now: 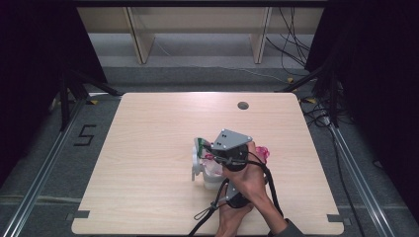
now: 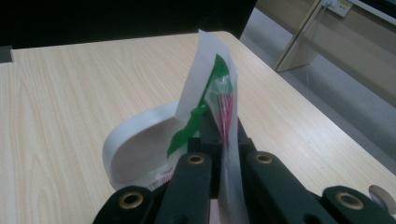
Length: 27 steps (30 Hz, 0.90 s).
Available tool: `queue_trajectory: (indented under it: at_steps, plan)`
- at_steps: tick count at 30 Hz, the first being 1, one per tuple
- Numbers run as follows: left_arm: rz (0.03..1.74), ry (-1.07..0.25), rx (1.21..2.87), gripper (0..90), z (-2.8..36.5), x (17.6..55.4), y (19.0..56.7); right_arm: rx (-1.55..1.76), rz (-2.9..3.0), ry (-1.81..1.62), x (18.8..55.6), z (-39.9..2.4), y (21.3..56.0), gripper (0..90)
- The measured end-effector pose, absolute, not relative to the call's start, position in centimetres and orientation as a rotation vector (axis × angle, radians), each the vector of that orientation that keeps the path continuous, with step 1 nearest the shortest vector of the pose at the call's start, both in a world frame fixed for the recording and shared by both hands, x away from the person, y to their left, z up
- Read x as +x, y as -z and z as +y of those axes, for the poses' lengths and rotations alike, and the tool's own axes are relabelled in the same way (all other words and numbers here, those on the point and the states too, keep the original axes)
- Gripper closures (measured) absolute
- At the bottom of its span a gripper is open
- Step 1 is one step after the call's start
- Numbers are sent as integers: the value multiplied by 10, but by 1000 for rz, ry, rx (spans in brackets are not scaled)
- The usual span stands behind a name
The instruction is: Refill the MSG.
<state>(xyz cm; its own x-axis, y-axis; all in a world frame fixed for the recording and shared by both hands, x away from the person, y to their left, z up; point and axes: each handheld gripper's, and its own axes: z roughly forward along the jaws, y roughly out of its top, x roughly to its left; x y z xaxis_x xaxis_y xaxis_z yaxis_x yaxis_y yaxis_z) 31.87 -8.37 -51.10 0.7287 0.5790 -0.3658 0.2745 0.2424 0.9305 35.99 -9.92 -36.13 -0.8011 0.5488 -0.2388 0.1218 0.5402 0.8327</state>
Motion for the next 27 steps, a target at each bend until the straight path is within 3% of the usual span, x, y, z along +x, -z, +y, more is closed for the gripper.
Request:
queue_trajectory:
  at_steps: [3,4,5,6,27]
  plan:
    - [798,-243,1316,752,-87,319,511,565,2307,-1194,358,-100,361,900]
    - [747,-293,1490,752,-75,319,510,541,2302,-1193,359,-101,360,900]
    - [779,-245,1348,752,-84,319,510,542,2303,-1195,359,-100,359,900]
    - [789,-246,1336,752,-85,319,510,540,2302,-1194,359,-100,360,900]
    - [768,-236,1349,752,-84,320,510,532,2303,-1194,358,-101,358,900]
